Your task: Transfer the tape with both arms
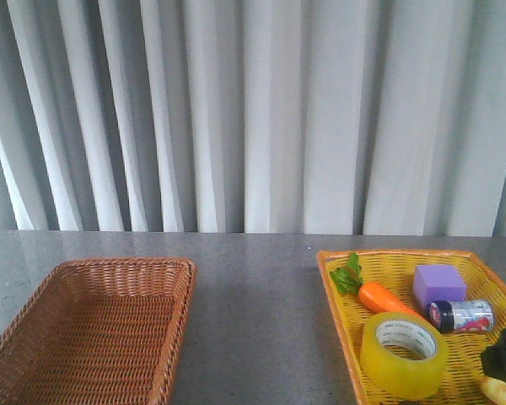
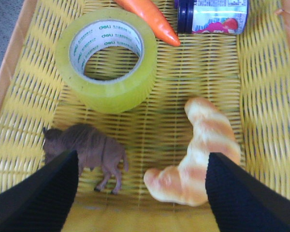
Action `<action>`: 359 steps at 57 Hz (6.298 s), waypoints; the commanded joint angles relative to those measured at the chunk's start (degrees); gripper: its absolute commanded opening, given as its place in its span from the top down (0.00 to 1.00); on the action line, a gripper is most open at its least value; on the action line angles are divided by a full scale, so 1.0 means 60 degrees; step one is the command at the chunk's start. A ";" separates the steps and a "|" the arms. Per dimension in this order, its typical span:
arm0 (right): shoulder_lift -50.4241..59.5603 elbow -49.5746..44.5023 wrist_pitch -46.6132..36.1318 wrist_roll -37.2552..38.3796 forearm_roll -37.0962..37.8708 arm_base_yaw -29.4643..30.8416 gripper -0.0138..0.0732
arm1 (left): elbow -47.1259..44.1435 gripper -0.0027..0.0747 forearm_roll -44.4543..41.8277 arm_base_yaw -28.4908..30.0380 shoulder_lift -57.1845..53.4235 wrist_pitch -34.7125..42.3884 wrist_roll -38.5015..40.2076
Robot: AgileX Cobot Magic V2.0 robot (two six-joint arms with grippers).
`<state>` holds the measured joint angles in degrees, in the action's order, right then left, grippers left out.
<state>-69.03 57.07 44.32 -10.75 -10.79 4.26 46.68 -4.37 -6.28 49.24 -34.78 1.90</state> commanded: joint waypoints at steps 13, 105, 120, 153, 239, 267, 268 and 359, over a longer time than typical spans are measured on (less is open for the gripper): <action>-0.2620 0.2673 0.0558 0.0619 0.1020 -0.0688 0.24 | 0.0341 0.25 0.0056 -0.0031 -0.0038 0.0602 0.0083; -0.5107 0.7237 0.3106 0.1586 0.1900 -0.1372 0.64 | 0.0341 0.25 0.0038 -0.0031 -0.0038 0.0602 0.0083; -0.4975 0.7254 0.2066 0.0651 0.0935 -0.3138 0.64 | 0.0341 0.25 0.0038 -0.0031 -0.0038 0.0602 0.0083; -0.7479 0.8338 0.2349 0.0621 0.2332 -0.5448 0.62 | 0.0341 0.25 0.0038 -0.0031 -0.0038 0.0613 0.0083; 0.4803 -0.2516 -0.1715 0.0854 0.1210 -0.2861 0.33 | 0.0341 0.25 0.0677 -0.0562 0.0106 0.0856 -0.0743; 0.7026 -0.3183 -0.1575 0.0834 0.1210 -0.2861 0.33 | 0.2539 0.25 0.1886 -0.3534 0.2949 0.0526 -0.2207; 0.7026 -0.3183 -0.1575 0.0834 0.1210 -0.2861 0.33 | 0.2657 0.25 0.1886 -0.3616 0.3097 0.0479 -0.2207; 0.7026 -0.3183 -0.1571 0.0834 0.1210 -0.2861 0.33 | 1.0600 0.64 0.1789 -0.3833 1.1916 -0.3522 -0.1770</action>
<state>-26.54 36.50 38.73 -5.46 -3.52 -13.29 108.35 5.52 -29.23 123.62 -56.60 -9.18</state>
